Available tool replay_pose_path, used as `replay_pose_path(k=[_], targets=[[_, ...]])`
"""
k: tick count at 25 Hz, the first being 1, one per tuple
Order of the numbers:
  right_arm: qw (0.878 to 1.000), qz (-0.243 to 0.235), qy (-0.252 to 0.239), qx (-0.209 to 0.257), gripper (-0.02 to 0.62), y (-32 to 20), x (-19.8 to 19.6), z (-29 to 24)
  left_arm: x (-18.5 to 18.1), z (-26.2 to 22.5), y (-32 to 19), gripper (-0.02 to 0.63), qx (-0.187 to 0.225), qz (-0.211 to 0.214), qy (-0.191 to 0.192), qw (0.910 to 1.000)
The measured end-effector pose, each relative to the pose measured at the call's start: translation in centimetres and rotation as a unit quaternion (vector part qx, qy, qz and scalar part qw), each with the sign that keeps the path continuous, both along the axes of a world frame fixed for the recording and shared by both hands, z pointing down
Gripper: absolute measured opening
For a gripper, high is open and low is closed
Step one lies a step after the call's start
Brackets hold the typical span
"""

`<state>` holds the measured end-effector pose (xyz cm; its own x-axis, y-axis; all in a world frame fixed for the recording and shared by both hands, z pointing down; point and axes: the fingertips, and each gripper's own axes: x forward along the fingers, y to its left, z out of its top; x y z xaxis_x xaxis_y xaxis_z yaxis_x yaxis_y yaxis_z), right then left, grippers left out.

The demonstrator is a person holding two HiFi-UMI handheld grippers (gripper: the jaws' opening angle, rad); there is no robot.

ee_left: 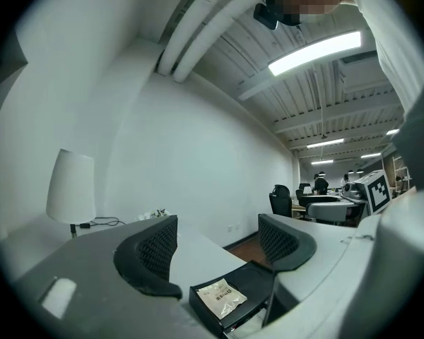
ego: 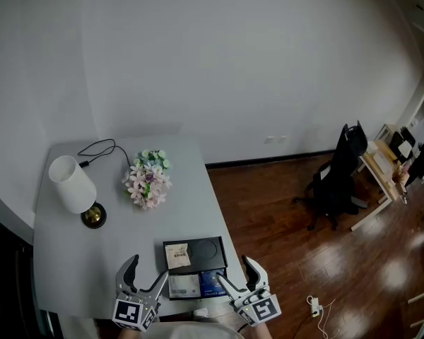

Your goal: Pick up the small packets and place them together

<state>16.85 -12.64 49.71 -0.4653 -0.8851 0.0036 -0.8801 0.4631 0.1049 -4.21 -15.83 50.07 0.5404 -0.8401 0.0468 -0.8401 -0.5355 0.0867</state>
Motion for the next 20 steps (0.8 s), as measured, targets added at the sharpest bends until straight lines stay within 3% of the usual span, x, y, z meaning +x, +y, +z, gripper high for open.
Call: replay_pose_path(k=[3,6,8,10,13,20], targets=[[0.998,-0.043,0.009,-0.041,0.344,0.4,-0.2,2.0,0.1,0.1,0.0,0.364,-0.003,-0.002,-0.001,1.0],[0.982,-0.104,0.087,-0.135,0.344,1.2,-1.4,6.9,-0.3,0.2,0.0,0.365,-0.005,-0.012,0.011,0.9999],[0.952,-0.156,0.164,-0.208,0.344,2.1,-2.5,11.4,-0.5,0.8,-0.2,0.365,-0.015,-0.019,0.016,0.9996],[0.91,-0.194,0.249,-0.269,0.344,3.1,-2.9,16.5,-0.7,1.3,-0.2,0.365,-0.023,-0.022,0.018,0.9993],[0.855,-0.218,0.335,-0.331,0.345,3.7,-2.6,22.5,-0.7,1.7,0.0,0.365,-0.029,-0.023,0.016,0.9992],[0.775,-0.238,0.442,-0.384,0.344,2.8,-1.9,29.3,-1.1,2.1,0.6,0.366,-0.037,-0.03,0.012,0.9988]])
